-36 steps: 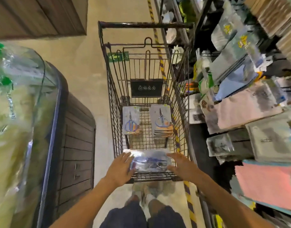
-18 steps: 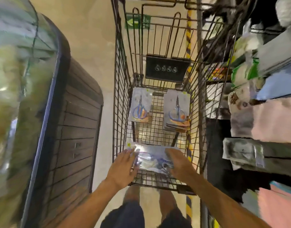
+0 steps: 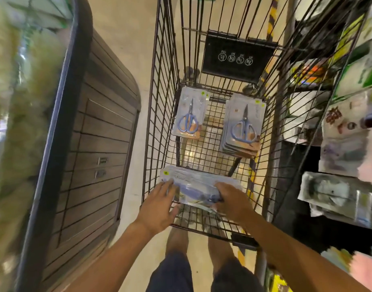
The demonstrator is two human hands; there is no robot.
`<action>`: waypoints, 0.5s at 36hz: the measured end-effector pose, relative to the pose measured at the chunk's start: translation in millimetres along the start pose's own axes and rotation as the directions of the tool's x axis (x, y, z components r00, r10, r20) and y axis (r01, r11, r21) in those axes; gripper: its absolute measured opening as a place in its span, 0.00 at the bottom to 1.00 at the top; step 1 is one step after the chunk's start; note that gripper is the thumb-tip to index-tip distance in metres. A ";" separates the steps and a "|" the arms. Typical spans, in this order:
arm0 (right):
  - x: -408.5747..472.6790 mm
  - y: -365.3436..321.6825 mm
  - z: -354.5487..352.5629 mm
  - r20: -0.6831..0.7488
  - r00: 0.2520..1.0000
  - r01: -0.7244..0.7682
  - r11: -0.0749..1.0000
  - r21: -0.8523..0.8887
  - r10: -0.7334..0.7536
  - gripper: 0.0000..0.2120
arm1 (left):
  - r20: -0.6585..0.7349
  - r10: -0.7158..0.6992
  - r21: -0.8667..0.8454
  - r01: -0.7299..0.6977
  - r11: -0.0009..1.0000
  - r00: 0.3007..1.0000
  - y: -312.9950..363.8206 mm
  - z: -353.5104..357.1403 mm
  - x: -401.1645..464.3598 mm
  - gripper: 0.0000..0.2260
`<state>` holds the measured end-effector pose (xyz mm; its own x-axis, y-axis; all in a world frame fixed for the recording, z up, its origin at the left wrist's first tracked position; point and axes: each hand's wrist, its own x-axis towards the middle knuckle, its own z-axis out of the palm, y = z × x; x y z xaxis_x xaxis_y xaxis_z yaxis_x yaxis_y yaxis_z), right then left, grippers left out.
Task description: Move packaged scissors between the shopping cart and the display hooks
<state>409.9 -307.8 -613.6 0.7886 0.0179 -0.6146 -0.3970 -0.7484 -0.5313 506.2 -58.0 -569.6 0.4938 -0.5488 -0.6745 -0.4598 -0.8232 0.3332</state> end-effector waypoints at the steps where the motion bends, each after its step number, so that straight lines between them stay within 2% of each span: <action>1: -3.7 -0.9 -4.1 0.031 1.000 0.003 1.000 0.019 -0.004 0.18 | -0.007 -0.002 -0.001 0.002 1.000 1.000 0.2 -0.7 -1.6 0.38; 4: -13.5 0.7 -13.2 0.051 0.999 -0.003 0.999 0.041 0.001 0.19 | -0.038 0.010 -0.036 -0.011 0.999 0.999 1.4 -5.9 -7.8 0.35; 7: -27.6 -0.6 -26.0 -0.036 0.999 -0.004 0.998 0.069 0.006 0.23 | -0.077 0.029 -0.113 -0.037 0.993 0.997 8.5 -16.7 -14.9 0.33; 9: -37.9 -4.5 -37.4 -0.068 0.997 -0.024 0.982 0.187 0.038 0.30 | -0.143 0.036 -0.181 -0.062 0.981 0.989 14.1 -24.1 -18.4 0.31; 11: -47.5 -10.2 -50.1 -0.079 0.994 -0.044 0.923 0.382 0.080 0.33 | -0.164 0.023 -0.295 -0.071 0.953 0.986 23.2 -35.2 -22.1 0.29; 13: -55.8 -15.8 -60.7 -0.115 0.987 -0.031 0.848 0.529 0.108 0.36 | -0.139 0.000 -0.460 -0.064 0.886 0.990 38.1 -50.7 -25.4 0.24; 15: -63.5 -21.1 -67.4 -0.161 0.978 0.003 0.767 0.641 0.131 0.37 | -0.098 -0.061 -0.640 -0.015 0.769 0.993 55.0 -63.9 -26.1 0.21; 18: -68.2 -32.5 -75.4 -0.193 0.970 0.041 0.678 0.734 0.151 0.37 | -0.078 -0.119 -0.827 0.003 0.562 0.990 75.8 -76.9 -23.6 0.24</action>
<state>404.4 -334.6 -510.4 0.7955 -0.2235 -0.5632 -0.5814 -0.0197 -0.8134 516.4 -118.7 -477.8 0.6009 -0.4563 -0.6563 0.3536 -0.5846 0.7302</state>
